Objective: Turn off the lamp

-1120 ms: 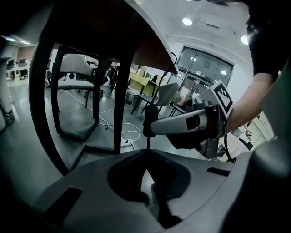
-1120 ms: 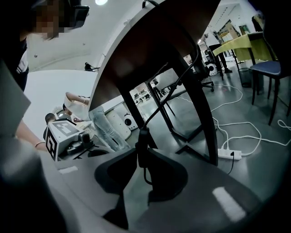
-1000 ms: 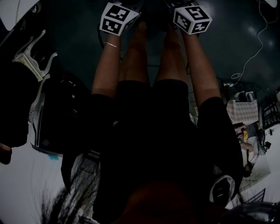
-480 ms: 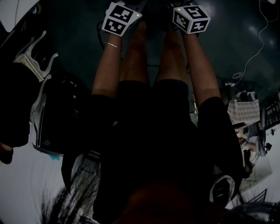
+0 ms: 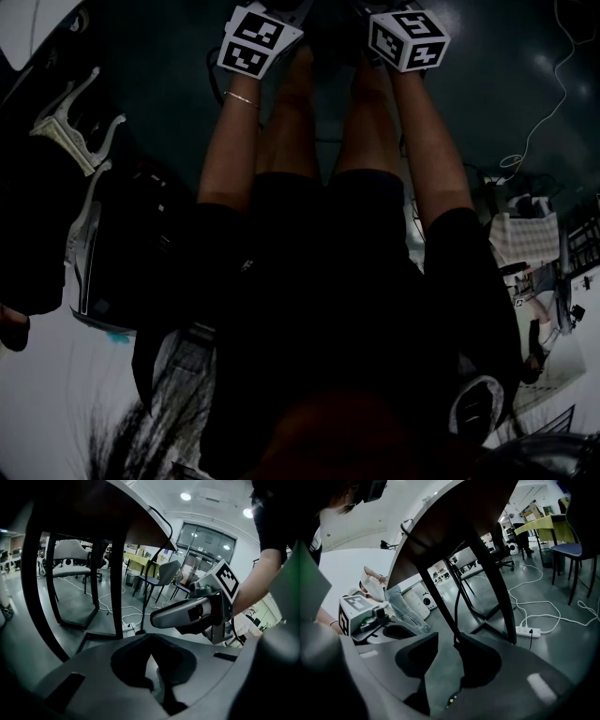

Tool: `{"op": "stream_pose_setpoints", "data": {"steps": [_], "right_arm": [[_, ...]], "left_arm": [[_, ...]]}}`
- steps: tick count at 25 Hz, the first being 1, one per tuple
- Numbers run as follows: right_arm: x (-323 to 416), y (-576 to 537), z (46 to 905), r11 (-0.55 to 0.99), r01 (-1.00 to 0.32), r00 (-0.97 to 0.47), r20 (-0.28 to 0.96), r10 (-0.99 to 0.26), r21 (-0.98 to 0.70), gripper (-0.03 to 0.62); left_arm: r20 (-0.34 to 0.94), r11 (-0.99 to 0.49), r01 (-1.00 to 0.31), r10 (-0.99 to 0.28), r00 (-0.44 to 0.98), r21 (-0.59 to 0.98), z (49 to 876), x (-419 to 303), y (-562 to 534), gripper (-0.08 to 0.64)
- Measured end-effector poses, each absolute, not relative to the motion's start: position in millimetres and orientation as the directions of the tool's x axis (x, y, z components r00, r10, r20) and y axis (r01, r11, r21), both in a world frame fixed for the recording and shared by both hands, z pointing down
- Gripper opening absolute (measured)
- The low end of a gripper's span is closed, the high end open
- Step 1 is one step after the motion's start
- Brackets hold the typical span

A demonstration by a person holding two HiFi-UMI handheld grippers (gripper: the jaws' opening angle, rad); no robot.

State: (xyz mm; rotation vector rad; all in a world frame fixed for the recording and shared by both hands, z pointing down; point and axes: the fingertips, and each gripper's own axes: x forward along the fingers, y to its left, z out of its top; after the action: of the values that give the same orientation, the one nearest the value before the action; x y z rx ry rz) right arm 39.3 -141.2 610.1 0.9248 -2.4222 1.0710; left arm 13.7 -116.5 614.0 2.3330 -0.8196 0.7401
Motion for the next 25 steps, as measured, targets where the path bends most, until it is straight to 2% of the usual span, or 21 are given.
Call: {"op": "stream_pose_setpoints", "data": {"steps": [9,19,25], "right_arm": [[39.7,-144.6,605.6,0.496,-0.677,-0.736,0.511,-0.445,-0.544,0.109],[38.1,-145.3,597.5,0.497,-0.663,-0.748,0.477,-0.462,-0.559,0.006],[37.1,-143.8,596.9,0.509,-0.652,-0.758,0.477,-0.445,-0.562,0.002]], "left_arm": [[0.640,-0.644,-0.693,-0.391,0.662,0.323,614.3,13.0,-115.2,0.006],[0.628,-0.634,-0.703,-0.412,0.660,0.323,609.3,9.4,-117.7,0.006],[0.623,-0.617,-0.718,-0.433,0.652,0.322,609.4,5.1,-118.5,0.006]]}}
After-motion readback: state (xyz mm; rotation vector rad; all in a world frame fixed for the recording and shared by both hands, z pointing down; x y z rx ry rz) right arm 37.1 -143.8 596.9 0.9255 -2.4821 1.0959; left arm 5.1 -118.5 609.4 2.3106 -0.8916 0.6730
